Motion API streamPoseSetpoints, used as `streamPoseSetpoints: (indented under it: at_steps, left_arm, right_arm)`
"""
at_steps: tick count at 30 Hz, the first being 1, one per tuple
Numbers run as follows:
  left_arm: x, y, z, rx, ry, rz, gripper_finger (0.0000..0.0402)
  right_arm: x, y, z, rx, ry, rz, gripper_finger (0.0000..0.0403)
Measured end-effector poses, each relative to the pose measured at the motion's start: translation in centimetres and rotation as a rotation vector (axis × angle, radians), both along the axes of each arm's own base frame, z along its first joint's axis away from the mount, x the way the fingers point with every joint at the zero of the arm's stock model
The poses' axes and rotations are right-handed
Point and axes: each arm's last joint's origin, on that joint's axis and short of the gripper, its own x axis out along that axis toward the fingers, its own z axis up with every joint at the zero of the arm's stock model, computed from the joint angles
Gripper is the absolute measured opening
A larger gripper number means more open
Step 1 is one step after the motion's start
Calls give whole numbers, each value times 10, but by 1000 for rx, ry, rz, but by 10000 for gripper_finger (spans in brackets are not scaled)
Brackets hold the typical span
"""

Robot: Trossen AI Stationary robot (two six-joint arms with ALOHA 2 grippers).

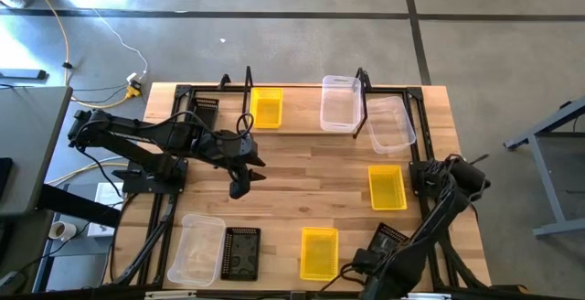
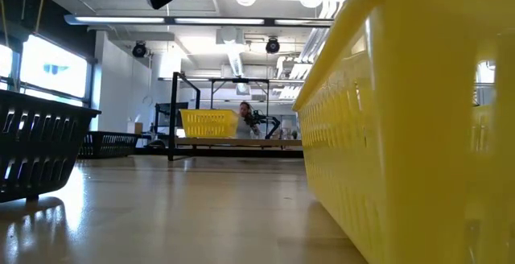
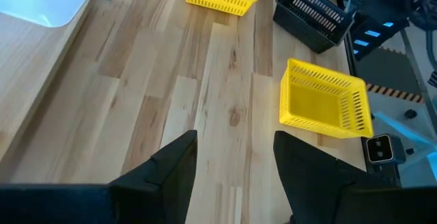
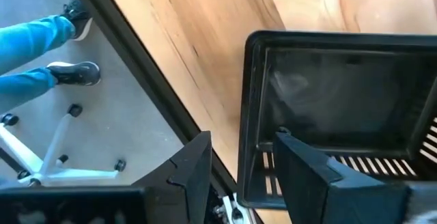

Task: Stack baskets on shelf by color
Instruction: Put the right black bin on the shelf

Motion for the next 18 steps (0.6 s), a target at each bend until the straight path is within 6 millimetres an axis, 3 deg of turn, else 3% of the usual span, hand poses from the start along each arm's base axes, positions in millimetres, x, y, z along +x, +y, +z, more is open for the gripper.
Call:
streamPoseSetpoints:
  at_steps: [13, 18]
  left_arm:
    - [0, 0, 0, 8, 1, -7, 186]
    - [0, 0, 0, 27, 1, -23, 186]
  right_arm:
    - [4, 9, -31, -25, 94, -19, 142]
    - [-1, 11, -33, -19, 139, -42, 118]
